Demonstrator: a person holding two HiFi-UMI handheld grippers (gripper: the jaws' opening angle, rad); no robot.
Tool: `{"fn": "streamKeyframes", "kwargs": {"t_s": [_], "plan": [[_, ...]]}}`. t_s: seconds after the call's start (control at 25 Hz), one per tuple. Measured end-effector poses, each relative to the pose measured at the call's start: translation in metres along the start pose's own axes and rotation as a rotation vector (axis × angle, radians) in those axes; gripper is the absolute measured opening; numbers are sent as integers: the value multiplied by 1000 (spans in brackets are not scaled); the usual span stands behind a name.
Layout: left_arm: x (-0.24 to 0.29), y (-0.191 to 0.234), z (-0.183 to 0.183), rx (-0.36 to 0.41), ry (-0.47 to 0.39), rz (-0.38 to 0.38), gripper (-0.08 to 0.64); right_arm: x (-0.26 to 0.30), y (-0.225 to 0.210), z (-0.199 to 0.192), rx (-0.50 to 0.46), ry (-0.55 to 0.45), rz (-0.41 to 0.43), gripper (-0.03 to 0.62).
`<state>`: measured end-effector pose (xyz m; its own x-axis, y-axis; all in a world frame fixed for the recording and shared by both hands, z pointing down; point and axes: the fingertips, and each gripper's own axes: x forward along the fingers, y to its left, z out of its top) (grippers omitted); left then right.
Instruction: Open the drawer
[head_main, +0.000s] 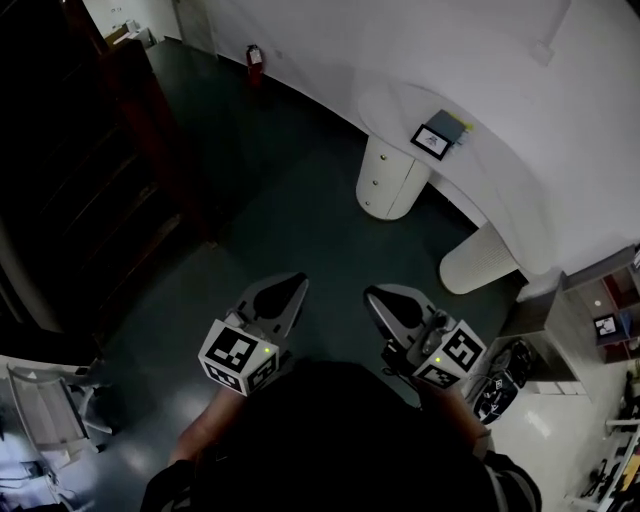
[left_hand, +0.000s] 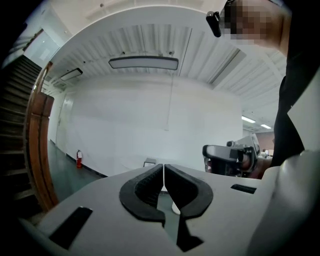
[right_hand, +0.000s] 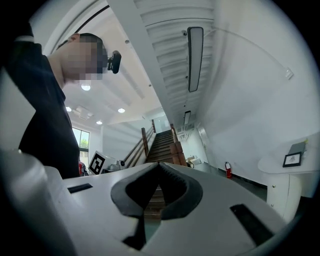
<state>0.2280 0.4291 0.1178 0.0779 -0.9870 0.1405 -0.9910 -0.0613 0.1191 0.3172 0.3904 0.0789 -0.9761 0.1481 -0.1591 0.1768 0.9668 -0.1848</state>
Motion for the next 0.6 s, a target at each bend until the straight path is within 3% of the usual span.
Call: {"fn": "streamKeyframes", "kwargs": {"t_s": [0.28, 0.6], "plan": [[-41, 57, -15, -19, 18, 94, 18, 57, 8, -15, 32, 38, 63, 15], [-4, 113, -20, -37, 47, 102, 18, 99, -53, -28, 68, 39, 41, 15]]}}
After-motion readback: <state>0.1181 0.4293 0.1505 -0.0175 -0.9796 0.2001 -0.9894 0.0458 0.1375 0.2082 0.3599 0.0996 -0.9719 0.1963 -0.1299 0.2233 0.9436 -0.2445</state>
